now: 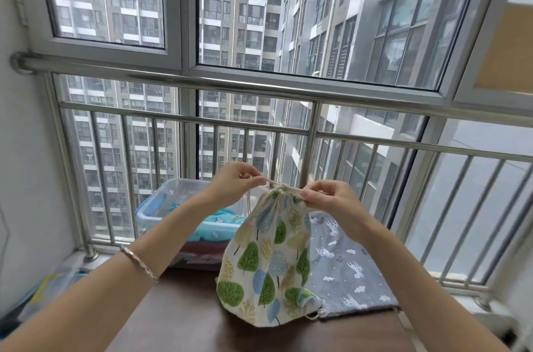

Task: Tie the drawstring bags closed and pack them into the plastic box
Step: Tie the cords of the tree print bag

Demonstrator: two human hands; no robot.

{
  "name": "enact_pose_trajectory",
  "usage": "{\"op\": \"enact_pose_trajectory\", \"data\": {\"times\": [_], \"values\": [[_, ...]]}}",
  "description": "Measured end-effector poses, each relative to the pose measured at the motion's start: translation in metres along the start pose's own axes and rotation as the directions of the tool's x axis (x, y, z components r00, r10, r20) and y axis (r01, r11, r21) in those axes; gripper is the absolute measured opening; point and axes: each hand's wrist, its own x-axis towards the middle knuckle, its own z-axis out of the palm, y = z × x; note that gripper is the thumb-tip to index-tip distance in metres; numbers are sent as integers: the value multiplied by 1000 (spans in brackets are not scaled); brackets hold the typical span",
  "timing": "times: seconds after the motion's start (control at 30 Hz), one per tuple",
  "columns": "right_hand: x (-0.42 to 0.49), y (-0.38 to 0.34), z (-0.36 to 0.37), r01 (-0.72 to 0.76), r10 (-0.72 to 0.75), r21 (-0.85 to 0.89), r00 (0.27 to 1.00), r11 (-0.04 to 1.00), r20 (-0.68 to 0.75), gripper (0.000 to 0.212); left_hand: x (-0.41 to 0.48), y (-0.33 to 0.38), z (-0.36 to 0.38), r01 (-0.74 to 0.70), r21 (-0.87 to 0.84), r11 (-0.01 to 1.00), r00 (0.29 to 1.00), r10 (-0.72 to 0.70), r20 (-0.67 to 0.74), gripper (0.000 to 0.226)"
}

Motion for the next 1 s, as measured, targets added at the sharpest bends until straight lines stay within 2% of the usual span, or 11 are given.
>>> {"op": "enact_pose_trajectory", "data": {"times": [0.07, 0.17, 0.3, 0.37, 0.47, 0.57, 0.7, 0.8, 0.9, 1.0], "values": [[1, 1, 2, -79, 73, 63, 992, 995, 103, 16, -1, 2, 2, -3, -51, 999, 1000, 3, 6, 9], [8, -2, 11, -221, 198, 150, 968, 964, 154, 28, -2, 5, 11, 5, -113, 994, 1000, -2, 31, 8], [16, -7, 23, -359, 399, -196, 886, 912, 235, 46, -4, 6, 18, -23, -191, 981, 1000, 26, 12, 6], [22, -9, 27, -400, 446, -202, 839, 894, 313, 53, -5, 4, 20, -50, -175, 983, 999, 48, -16, 8], [31, -11, 24, -469, 466, -89, 801, 879, 377, 60, -7, 1, 18, -46, -242, 969, 999, 37, -39, 12], [37, -9, 21, -524, 482, -16, 771, 852, 417, 50, -11, 1, 15, -32, -384, 923, 999, 26, -21, 16], [34, -3, 28, -550, 538, -92, 746, 830, 393, 43, -14, 5, 16, -34, -564, 825, 999, 27, -19, 17], [32, -5, 37, -534, 543, -137, 756, 835, 365, 43, -13, 6, 19, -47, -534, 844, 998, 55, -1, 19], [33, -8, 42, -507, 510, -108, 786, 855, 349, 23, -12, 6, 24, -52, -479, 876, 997, 73, 25, 21], [33, -14, 43, -469, 442, -14, 821, 883, 362, 11, -12, 3, 26, -55, -400, 915, 994, 88, 65, 23]]}}
